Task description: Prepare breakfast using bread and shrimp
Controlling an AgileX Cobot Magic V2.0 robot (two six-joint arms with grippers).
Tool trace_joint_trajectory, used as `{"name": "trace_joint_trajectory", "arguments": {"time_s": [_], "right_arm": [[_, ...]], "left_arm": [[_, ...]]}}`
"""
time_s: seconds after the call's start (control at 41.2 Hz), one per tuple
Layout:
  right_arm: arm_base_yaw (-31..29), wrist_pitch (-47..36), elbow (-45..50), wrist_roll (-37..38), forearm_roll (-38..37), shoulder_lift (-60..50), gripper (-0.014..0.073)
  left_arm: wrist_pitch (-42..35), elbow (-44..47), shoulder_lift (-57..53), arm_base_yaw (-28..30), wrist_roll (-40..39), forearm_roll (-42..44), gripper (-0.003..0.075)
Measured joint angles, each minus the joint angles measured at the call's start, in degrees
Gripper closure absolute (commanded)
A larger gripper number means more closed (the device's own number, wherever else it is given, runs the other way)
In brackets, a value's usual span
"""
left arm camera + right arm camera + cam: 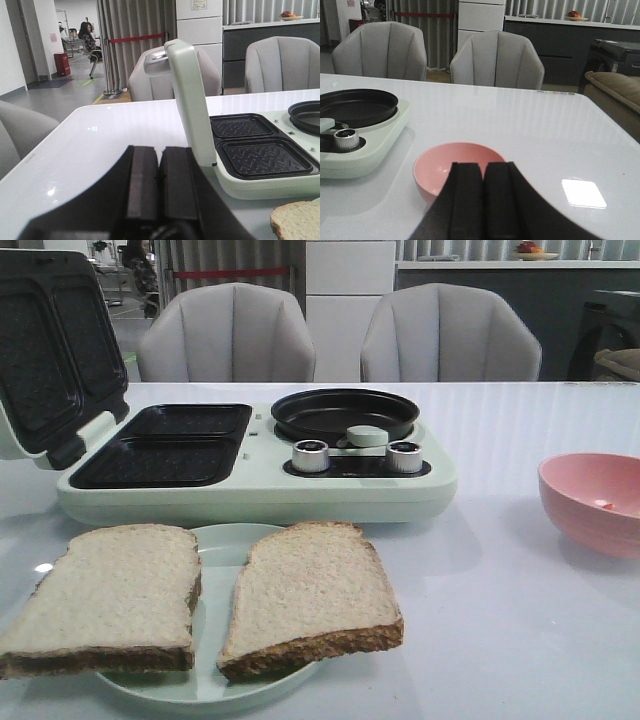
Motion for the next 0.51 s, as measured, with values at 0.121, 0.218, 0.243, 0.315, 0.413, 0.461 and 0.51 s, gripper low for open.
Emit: {"name": "trace_joint_trajectory", "arguments": {"time_s": [0.121, 0.218, 0.243, 0.315, 0.413, 0.461, 0.51], "right_arm": [[0.0, 0.0, 0.0, 0.0, 0.0, 0.0, 0.0521], [0.0, 0.0, 0.0, 0.0, 0.0, 0.0, 0.0521], [0.0, 0.0, 0.0, 0.0, 0.0, 0.0, 0.0521], [0.0, 0.0, 0.0, 0.0, 0.0, 0.0, 0.0521], [0.0, 0.0, 0.0, 0.0, 0.0, 0.0, 0.0521], [0.0, 0.0, 0.0, 0.0, 0.0, 0.0, 0.0521], [0.0, 0.0, 0.0, 0.0, 0.0, 0.0, 0.0521]], "left_arm": [[0.0, 0.0, 0.0, 0.0, 0.0, 0.0, 0.062], [0.0, 0.0, 0.0, 0.0, 0.0, 0.0, 0.062], [0.0, 0.0, 0.0, 0.0, 0.0, 0.0, 0.062], [0.0, 0.0, 0.0, 0.0, 0.0, 0.0, 0.062], [0.0, 0.0, 0.0, 0.0, 0.0, 0.0, 0.062], [0.0, 0.0, 0.0, 0.0, 0.0, 0.0, 0.0619], [0.0, 0.0, 0.0, 0.0, 0.0, 0.0, 0.062]]}}
